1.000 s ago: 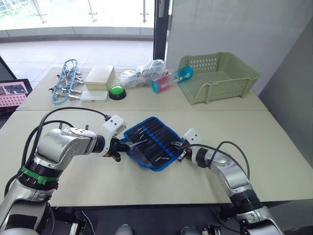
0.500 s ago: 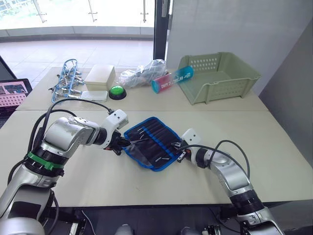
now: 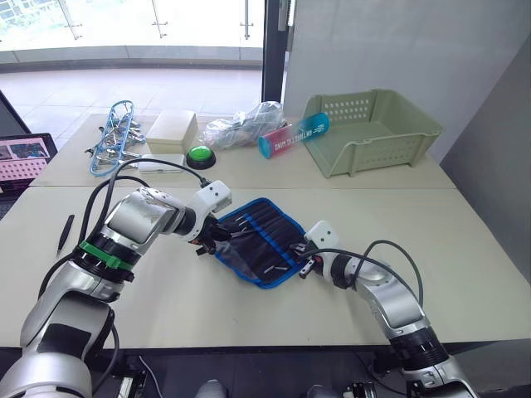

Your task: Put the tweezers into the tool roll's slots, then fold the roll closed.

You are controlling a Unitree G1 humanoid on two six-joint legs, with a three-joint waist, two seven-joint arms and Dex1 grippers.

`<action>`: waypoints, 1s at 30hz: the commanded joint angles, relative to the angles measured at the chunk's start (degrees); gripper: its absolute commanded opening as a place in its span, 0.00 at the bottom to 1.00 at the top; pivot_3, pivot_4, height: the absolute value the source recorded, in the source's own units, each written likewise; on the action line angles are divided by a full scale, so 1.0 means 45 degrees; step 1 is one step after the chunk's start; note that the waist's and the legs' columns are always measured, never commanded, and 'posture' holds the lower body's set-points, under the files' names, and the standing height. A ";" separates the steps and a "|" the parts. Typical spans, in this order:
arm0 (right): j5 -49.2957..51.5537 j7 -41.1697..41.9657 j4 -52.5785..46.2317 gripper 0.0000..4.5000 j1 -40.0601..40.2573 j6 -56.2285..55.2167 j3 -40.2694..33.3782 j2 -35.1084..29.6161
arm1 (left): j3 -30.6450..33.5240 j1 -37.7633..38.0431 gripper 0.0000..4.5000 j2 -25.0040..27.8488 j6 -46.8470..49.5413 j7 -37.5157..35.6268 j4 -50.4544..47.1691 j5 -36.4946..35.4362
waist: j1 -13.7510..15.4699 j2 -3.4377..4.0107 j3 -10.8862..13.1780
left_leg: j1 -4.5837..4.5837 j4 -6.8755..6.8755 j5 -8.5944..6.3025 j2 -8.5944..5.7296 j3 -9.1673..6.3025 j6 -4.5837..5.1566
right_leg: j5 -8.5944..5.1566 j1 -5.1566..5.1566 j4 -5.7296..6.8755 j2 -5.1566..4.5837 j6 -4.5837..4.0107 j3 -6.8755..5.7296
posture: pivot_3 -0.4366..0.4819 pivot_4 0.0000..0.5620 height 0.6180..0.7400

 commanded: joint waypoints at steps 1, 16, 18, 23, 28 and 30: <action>-0.0221 0.0010 0.0098 0.01 0.0589 0.0896 0.0724 0.0121 | -0.0272 -0.0250 0.00 -0.0641 -0.0894 -0.0178 0.0565 0.0641 | 0.0050 -0.0002 -0.0007 | 0.0000 0.0002 0.0000 0.0000 -0.0001 0.0000 | 0.0000 0.0002 0.0000 0.0000 0.0000 0.0000 | 0.48 0.27 0.81; -0.0365 -0.0459 -0.0358 0.01 0.0862 0.1409 0.0606 0.0414 | -0.0640 -0.0489 0.00 -0.0842 -0.2894 -0.2166 0.2159 0.2627 | 0.0031 -0.0009 -0.0035 | 0.0000 0.0007 -0.0001 -0.0001 -0.0001 0.0002 | 0.0000 0.0003 0.0002 0.0000 0.0001 -0.0001 | 0.48 0.27 0.81; -0.0381 -0.0474 -0.0300 0.01 0.0841 0.1345 0.0600 0.0421 | -0.0750 -0.0711 0.00 -0.0886 -0.2811 -0.2454 0.2187 0.2792 | 0.0021 -0.0009 -0.0035 | 0.0000 0.0006 -0.0001 0.0000 -0.0002 0.0002 | 0.0000 0.0003 0.0003 0.0000 0.0001 -0.0002 | 0.48 0.27 0.81; -0.0431 -0.0543 -0.0206 0.01 0.0761 0.1294 0.0611 0.0487 | -0.1063 -0.0698 0.00 -0.0640 -0.2944 -0.3051 0.2182 0.3278 | -0.0041 -0.0009 -0.0035 | 0.0001 -0.0004 -0.0001 0.0000 -0.0002 0.0002 | 0.0000 0.0003 0.0006 0.0000 0.0001 -0.0002 | 0.48 0.27 0.81; -0.0557 -0.0903 -0.0251 0.01 0.0899 0.1464 0.0639 0.0625 | -0.1087 -0.0592 0.00 -0.0636 -0.3261 -0.3172 0.2478 0.3756 | -0.0045 -0.0009 -0.0036 | 0.0002 -0.0008 -0.0001 0.0000 0.0000 0.0002 | 0.0000 0.0003 0.0011 0.0000 0.0001 -0.0003 | 0.48 0.27 0.81; -0.0570 -0.1050 -0.0358 0.01 0.1077 0.1487 0.0662 0.0672 | -0.1065 -0.0572 0.00 -0.0612 -0.3333 -0.3213 0.2475 0.3887 | -0.0056 -0.0008 -0.0036 | 0.0004 -0.0008 -0.0001 0.0000 -0.0001 0.0002 | 0.0000 0.0003 0.0010 0.0000 0.0001 -0.0003 | 0.48 0.27 0.81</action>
